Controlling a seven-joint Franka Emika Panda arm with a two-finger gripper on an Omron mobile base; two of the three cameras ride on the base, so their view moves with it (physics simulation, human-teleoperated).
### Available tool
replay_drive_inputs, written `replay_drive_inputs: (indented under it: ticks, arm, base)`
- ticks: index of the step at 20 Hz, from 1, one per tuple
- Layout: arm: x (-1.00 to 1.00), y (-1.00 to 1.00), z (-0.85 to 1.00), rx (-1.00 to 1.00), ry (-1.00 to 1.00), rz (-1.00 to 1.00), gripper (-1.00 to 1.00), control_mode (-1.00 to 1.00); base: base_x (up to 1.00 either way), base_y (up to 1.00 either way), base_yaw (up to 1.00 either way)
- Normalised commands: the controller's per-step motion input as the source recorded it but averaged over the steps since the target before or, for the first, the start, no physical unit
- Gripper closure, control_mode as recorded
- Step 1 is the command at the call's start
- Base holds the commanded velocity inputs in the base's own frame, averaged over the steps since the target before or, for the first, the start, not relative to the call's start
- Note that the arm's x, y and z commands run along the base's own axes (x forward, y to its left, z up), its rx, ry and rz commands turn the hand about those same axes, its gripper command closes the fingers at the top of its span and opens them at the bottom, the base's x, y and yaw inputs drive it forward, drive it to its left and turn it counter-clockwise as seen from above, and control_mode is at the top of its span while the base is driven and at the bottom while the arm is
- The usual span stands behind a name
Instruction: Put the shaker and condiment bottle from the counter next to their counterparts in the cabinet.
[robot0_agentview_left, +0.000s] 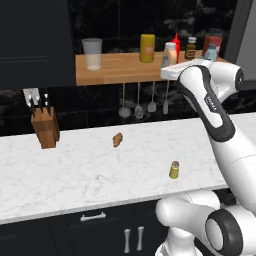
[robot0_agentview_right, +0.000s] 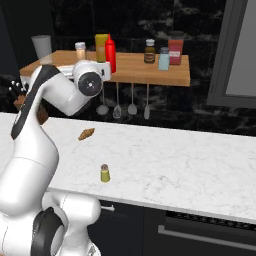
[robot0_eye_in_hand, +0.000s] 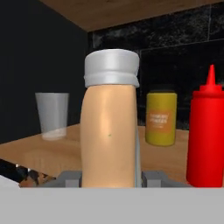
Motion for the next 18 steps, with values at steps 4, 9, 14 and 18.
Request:
replay_drive_inputs:
  ticks: [4, 9, 14, 18]
  arm:
    - [0.05, 0.06, -0.21, 0.00, -0.02, -0.22, 1.00, -1.00]
    - [0.25, 0.10, -0.11, 0.00, 0.00, -0.24, 1.00, -1.00]
    - [0.37, 0.12, 0.00, 0.00, 0.00, -0.21, 1.00, -1.00]
    - [0.37, 0.00, 0.03, 0.00, 0.00, -0.20, 1.00, -1.00]
  base:
    - [0.00, 0.00, 0.00]
    - [0.00, 0.00, 0.00]
    - [0.00, 0.00, 0.00]
    - [0.00, 0.00, 0.00]
